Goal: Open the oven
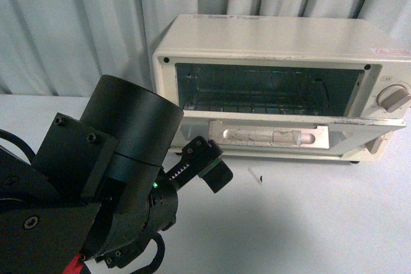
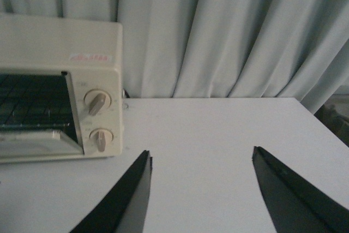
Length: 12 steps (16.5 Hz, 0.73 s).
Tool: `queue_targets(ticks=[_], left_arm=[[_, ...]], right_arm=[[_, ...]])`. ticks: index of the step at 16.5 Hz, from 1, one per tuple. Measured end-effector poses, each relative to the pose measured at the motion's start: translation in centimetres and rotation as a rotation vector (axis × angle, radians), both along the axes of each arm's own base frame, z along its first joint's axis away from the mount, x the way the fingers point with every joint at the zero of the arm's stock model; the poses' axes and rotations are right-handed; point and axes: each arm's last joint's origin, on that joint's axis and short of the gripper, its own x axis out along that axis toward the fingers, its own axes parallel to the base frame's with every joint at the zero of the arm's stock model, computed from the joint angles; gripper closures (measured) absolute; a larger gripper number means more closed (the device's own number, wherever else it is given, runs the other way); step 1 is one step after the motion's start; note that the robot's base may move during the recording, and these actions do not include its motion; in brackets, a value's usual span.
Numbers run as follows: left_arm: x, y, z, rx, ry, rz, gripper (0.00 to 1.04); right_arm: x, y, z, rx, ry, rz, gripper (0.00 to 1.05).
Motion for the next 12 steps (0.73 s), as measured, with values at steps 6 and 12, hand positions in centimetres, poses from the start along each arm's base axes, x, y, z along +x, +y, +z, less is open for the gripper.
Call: queue_targets(ticks=[6,12], left_arm=[[0.0,0.1,0.0,0.001,0.001,0.002,0.07],[0.0,0.1,0.0,0.001,0.0,0.002,0.07]], right_arm=[[-0.9,1.4,-1.4,0.129,-0.088,0.218,0.86],[-1.6,1.4,-2.4,0.131,-0.108,0.223,1.03]])
